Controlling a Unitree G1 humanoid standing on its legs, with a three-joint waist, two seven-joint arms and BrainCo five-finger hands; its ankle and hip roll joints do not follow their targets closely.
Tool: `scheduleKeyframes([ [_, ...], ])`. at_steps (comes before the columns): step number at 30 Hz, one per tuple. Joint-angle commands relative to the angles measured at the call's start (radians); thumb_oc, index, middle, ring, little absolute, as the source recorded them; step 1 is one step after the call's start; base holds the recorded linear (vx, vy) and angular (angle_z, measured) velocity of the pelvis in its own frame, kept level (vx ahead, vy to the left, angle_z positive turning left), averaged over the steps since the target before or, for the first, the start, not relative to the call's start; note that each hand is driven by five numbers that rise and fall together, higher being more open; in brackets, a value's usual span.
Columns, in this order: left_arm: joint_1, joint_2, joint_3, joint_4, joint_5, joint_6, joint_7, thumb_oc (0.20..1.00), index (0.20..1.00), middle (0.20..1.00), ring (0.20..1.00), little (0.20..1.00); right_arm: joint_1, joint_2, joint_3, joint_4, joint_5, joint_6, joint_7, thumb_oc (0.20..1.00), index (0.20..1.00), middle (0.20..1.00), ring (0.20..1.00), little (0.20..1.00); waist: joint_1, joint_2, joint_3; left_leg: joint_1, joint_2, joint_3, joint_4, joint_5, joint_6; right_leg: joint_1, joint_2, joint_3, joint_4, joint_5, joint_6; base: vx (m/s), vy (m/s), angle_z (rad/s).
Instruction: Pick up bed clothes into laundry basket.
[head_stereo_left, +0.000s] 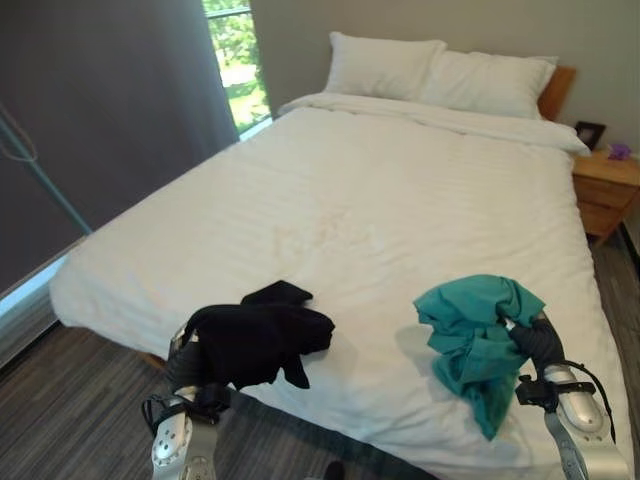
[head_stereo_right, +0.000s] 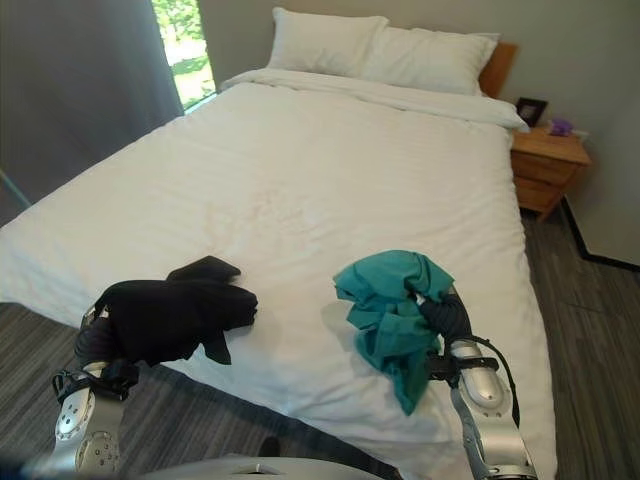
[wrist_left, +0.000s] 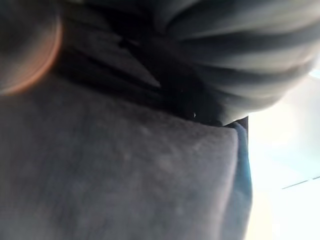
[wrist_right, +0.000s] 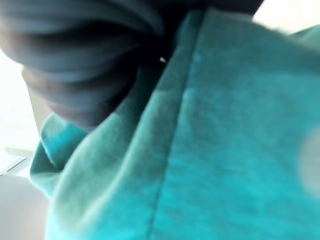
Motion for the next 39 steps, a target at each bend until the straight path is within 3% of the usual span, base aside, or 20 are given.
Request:
scheduleKeyframes([
  [1,-0.043,0.043,0.069,-0.046,0.028,-0.075,-0.015,0.200,0.200,0.200,0.200,0.200,-0.064,-0.005,-0.026,-0.067,0.072,-0.069,0.017,0.200,0.200,0.200,0.200,0.200,0.002,-0.015,0.004,0.051,0.056,0.008,0.023,-0.082,-0.022,-0.047,0.022,0.007,0.038,0.033,-0.034,-0.03,-0.021,0.06],
  [11,-0.058,0.036,0.032,-0.038,0.044,-0.070,-0.025,0.200,0.200,0.200,0.200,0.200,-0.109,-0.009,0.005,-0.037,0.047,-0.056,-0.012,0.200,0.200,0.200,0.200,0.200,-0.007,-0.011,0.008,0.067,0.059,0.074,0.029,-0.092,-0.006,-0.073,0.010,0.064,0.033,0.068,-0.022,-0.04,0.033,-0.13],
  [16,-0.105,0.068,0.014,-0.035,0.058,-0.078,-0.013,0.200,0.200,0.200,0.200,0.200,-0.091,-0.004,-0.027,-0.029,0.034,-0.058,-0.046,0.200,0.200,0.200,0.200,0.200,-0.072,-0.008,0.033,0.097,0.043,0.146,0.021,-0.115,0.020,-0.126,-0.022,0.143,0.077,0.090,0.001,-0.05,0.158,-0.50],
  [19,-0.126,0.107,0.003,-0.043,0.078,-0.081,-0.021,0.200,0.200,0.200,0.200,0.200,-0.020,-0.002,-0.087,-0.031,0.007,-0.055,-0.050,0.200,0.200,0.200,0.200,0.200,-0.144,-0.018,0.099,0.082,0.024,0.210,0.007,-0.112,0.033,-0.223,-0.047,0.219,0.116,0.178,0.039,-0.22,0.223,-0.71],
  [20,-0.146,0.123,-0.011,-0.049,0.089,-0.084,-0.022,0.200,0.200,0.200,0.200,0.200,-0.003,0.007,-0.102,-0.021,-0.002,-0.052,-0.056,0.200,0.200,0.200,0.200,0.200,-0.184,-0.026,0.129,0.068,0.017,0.244,0.007,-0.116,0.036,-0.275,-0.051,0.252,0.104,0.237,0.057,-0.31,0.222,-0.62],
  [22,-0.194,0.150,-0.030,-0.040,0.100,-0.089,-0.012,0.200,0.200,0.200,0.200,0.200,-0.013,0.018,-0.105,-0.016,-0.004,-0.056,-0.070,0.200,0.200,0.200,0.200,0.200,-0.215,-0.034,0.166,0.041,0.022,0.300,0.007,-0.114,0.034,-0.349,-0.038,0.299,0.087,0.319,0.077,-0.28,0.151,-0.98],
  [23,-0.213,0.166,-0.038,-0.036,0.108,-0.092,-0.008,0.200,0.200,0.200,0.200,0.200,-0.014,0.024,-0.107,-0.016,-0.003,-0.059,-0.077,0.200,0.200,0.200,0.200,0.200,-0.223,-0.032,0.177,0.027,0.032,0.322,0.007,-0.110,0.034,-0.373,-0.034,0.297,0.089,0.326,0.076,-0.26,0.136,-1.61],
  [24,-0.234,0.184,-0.045,-0.033,0.119,-0.091,0.002,0.200,0.200,0.200,0.200,0.200,-0.013,0.035,-0.103,-0.018,0.006,-0.059,-0.081,0.200,0.200,0.200,0.200,0.200,-0.222,-0.020,0.192,0.013,0.047,0.351,0.007,-0.097,0.035,-0.389,-0.038,0.238,0.129,0.290,0.062,-0.18,0.098,-1.45],
  [25,-0.237,0.185,-0.045,-0.032,0.119,-0.091,0.002,0.200,0.200,0.200,0.200,0.200,-0.014,0.036,-0.104,-0.018,0.005,-0.058,-0.081,0.200,0.200,0.200,0.200,0.200,-0.221,-0.021,0.191,0.009,0.047,0.353,0.007,-0.093,0.035,-0.395,-0.037,0.240,0.132,0.292,0.061,-0.21,0.180,-1.28],
  [27,-0.258,0.189,-0.046,-0.044,0.135,-0.081,0.012,0.200,0.200,0.200,0.200,0.200,-0.002,0.053,-0.079,-0.021,0.034,-0.054,-0.075,0.200,0.200,0.200,0.200,0.200,-0.207,0.007,0.189,-0.009,0.077,0.419,0.007,-0.076,0.037,-0.352,-0.063,0.079,0.256,0.175,0.017,-0.22,0.224,-1.02],
  [29,-0.246,0.188,-0.032,-0.081,0.118,-0.079,0.000,0.200,0.200,0.200,0.200,0.200,-0.003,0.051,-0.064,-0.010,0.034,-0.046,-0.071,0.200,0.200,0.200,0.200,0.200,-0.181,0.012,0.170,-0.005,0.088,0.506,0.009,-0.089,0.050,-0.281,-0.103,-0.039,0.431,0.088,0.005,-0.19,0.223,-1.23],
  [30,-0.239,0.181,-0.027,-0.088,0.105,-0.076,-0.009,0.200,0.200,0.200,0.200,0.200,-0.012,0.048,-0.054,-0.007,0.025,-0.040,-0.072,0.200,0.200,0.200,0.200,0.200,-0.171,0.004,0.157,-0.011,0.082,0.538,0.010,-0.091,0.056,-0.242,-0.105,-0.060,0.436,0.083,0.005,-0.33,0.240,-1.87],
  [31,-0.220,0.168,-0.008,-0.107,0.094,-0.078,-0.010,0.200,0.200,0.200,0.200,0.200,-0.047,0.042,-0.033,-0.011,0.004,-0.037,-0.083,0.200,0.200,0.200,0.200,0.200,-0.135,-0.003,0.125,-0.037,0.080,0.635,0.014,-0.082,0.082,-0.160,-0.113,-0.155,0.513,0.102,0.016,-0.28,0.165,-1.45],
  [32,-0.216,0.168,-0.005,-0.111,0.094,-0.077,-0.010,0.200,0.200,0.200,0.200,0.200,-0.047,0.042,-0.030,-0.011,0.003,-0.036,-0.085,0.200,0.200,0.200,0.200,0.200,-0.128,-0.007,0.126,-0.032,0.076,0.645,0.014,-0.087,0.083,-0.165,-0.119,-0.143,0.519,0.100,0.020,-0.30,0.137,-1.40],
  [34,-0.188,0.156,0.014,-0.122,0.093,-0.075,-0.007,0.200,0.200,0.200,0.200,0.200,-0.105,0.036,-0.009,-0.017,0.008,-0.036,-0.094,0.200,0.200,0.200,0.200,0.200,-0.077,-0.026,0.095,-0.056,0.080,0.738,0.019,-0.080,0.096,-0.098,-0.139,-0.247,0.504,0.145,0.038,-0.25,-0.019,-1.47],
  [35,-0.148,0.149,0.035,-0.143,0.095,-0.076,-0.001,0.200,0.200,0.200,0.200,0.200,-0.153,0.023,0.017,-0.013,0.009,-0.040,-0.103,0.200,0.200,0.200,0.200,0.200,-0.042,-0.037,0.086,-0.064,0.112,0.820,0.030,-0.071,0.094,-0.104,-0.151,-0.302,0.486,0.164,0.052,-0.25,-0.079,-2.09],
  [36,-0.143,0.147,0.038,-0.148,0.097,-0.075,0.000,0.200,0.200,0.200,0.200,0.200,-0.158,0.022,0.022,-0.009,0.008,-0.042,-0.106,0.200,0.200,0.200,0.200,0.200,-0.034,-0.037,0.085,-0.065,0.120,0.832,0.037,-0.074,0.091,-0.108,-0.148,-0.292,0.481,0.166,0.049,-0.24,-0.180,-2.05],
  [37,-0.139,0.147,0.044,-0.146,0.077,-0.072,-0.004,0.200,0.200,0.200,0.200,0.200,-0.154,0.020,0.020,-0.028,0.016,-0.041,-0.098,0.200,0.200,0.200,0.200,0.200,-0.029,-0.038,0.088,-0.073,0.139,0.824,0.044,-0.056,0.072,-0.103,-0.120,-0.290,0.414,0.073,0.023,-0.07,-0.139,-1.60],
  [38,-0.139,0.147,0.045,-0.146,0.075,-0.072,-0.005,0.200,0.200,0.200,0.200,0.200,-0.153,0.020,0.020,-0.031,0.017,-0.040,-0.098,0.200,0.200,0.200,0.200,0.200,-0.027,-0.037,0.089,-0.073,0.147,0.827,0.047,-0.051,0.067,-0.100,-0.112,-0.292,0.408,0.070,0.013,-0.32,-0.571,-1.66],
  [39,-0.141,0.118,0.043,-0.112,0.070,-0.072,-0.008,0.200,0.200,0.200,0.200,0.200,-0.099,0.000,0.000,-0.045,0.029,-0.039,-0.080,0.200,0.200,0.200,0.200,0.200,-0.044,-0.039,0.095,-0.119,0.243,0.879,0.095,0.039,-0.011,-0.053,0.020,-0.270,0.164,-0.054,-0.052,-0.25,-0.504,-1.16],
])
